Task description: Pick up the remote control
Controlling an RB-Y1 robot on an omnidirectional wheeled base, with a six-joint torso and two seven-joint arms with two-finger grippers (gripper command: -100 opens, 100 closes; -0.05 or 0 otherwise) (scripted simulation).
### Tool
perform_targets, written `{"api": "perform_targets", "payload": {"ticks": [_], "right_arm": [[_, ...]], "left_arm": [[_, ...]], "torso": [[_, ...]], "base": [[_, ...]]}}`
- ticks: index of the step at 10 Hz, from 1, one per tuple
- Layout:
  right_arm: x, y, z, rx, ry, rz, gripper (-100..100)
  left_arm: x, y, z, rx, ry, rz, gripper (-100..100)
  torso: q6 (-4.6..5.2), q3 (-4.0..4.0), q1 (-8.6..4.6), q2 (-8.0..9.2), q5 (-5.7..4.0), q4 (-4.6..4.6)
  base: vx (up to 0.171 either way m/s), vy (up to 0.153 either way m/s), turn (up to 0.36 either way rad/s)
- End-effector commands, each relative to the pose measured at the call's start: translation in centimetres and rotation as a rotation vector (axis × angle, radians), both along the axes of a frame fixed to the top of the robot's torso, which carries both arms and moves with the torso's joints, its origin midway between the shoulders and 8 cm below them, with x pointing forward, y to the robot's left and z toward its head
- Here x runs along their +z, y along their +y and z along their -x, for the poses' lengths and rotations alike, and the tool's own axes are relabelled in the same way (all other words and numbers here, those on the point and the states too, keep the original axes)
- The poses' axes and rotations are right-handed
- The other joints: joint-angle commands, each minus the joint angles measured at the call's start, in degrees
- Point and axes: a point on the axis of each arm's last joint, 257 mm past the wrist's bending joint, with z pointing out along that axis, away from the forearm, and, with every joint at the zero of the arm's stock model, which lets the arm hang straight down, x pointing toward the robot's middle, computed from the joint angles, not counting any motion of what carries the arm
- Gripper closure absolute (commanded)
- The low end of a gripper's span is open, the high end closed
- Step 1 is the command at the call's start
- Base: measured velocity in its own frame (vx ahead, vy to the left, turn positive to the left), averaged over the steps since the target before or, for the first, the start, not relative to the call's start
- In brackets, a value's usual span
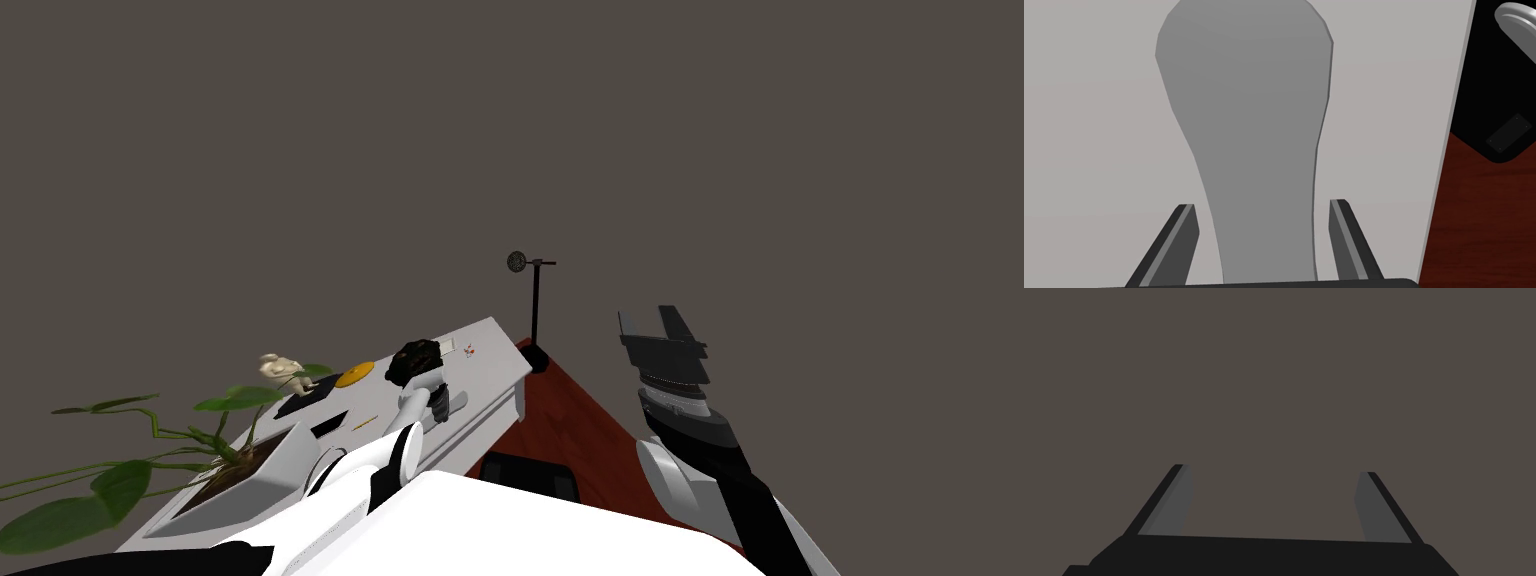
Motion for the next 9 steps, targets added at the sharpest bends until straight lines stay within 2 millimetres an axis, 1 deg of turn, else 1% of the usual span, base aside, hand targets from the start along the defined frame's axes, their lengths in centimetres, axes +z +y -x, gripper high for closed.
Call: {"api": "perform_targets", "payload": {"ticks": [1, 2, 3, 4, 7, 8, 9], "right_arm": [[0.0, 0.0, 0.0, 0.0, 0.0, 0.0, 0], [0.0, 0.0, 0.0, 0.0, 0.0, 0.0, 0], [0.0, 0.0, 0.0, 0.0, 0.0, 0.0, 0], [0.0, 0.0, 0.0, 0.0, 0.0, 0.0, 0], [0.0, 0.0, 0.0, 0.0, 0.0, 0.0, 0], [0.0, 0.0, 0.0, 0.0, 0.0, 0.0, 0], [0.0, 0.0, 0.0, 0.0, 0.0, 0.0, 0]], "left_arm": [[0.0, 0.0, 0.0, 0.0, 0.0, 0.0, 100], [0.0, 0.0, 0.0, 0.0, 0.0, 0.0, 100], [0.0, 0.0, 0.0, 0.0, 0.0, 0.0, 0], [1.0, 0.5, -0.7, 0.003, -0.003, -0.002, 100], [2.1, 1.0, -1.2, 0.007, -0.002, -0.001, 100], [1.9, 1.0, -1.2, 0.006, -0.004, -0.002, 100], [1.9, 1.0, -1.2, 0.006, -0.002, -0.001, 0]], "torso": [[0.0, 0.0, 0.0, 0.0, 0.0, 0.0], [-0.01, 0.0, 0.0, -0.01, 0.0, 0.0], [-0.01, 0.0, 0.0, -0.01, -0.01, 0.0], [-0.01, 0.0, 0.0, -0.01, -0.01, 0.0], [0.01, 0.1, -0.11, 0.14, -0.07, 0.06], [-0.01, 0.1, -0.09, 0.15, -0.06, 0.05], [-0.01, 0.07, -0.06, 0.1, -0.04, 0.04]], "base": [[0.0, 0.0, 0.0], [0.0, 0.0, 0.0], [0.0, 0.0, 0.0], [-0.029, -0.019, -0.027], [-0.036, -0.018, -0.019], [-0.013, -0.003, -0.002], [0.0, 0.0, 0.0]]}}
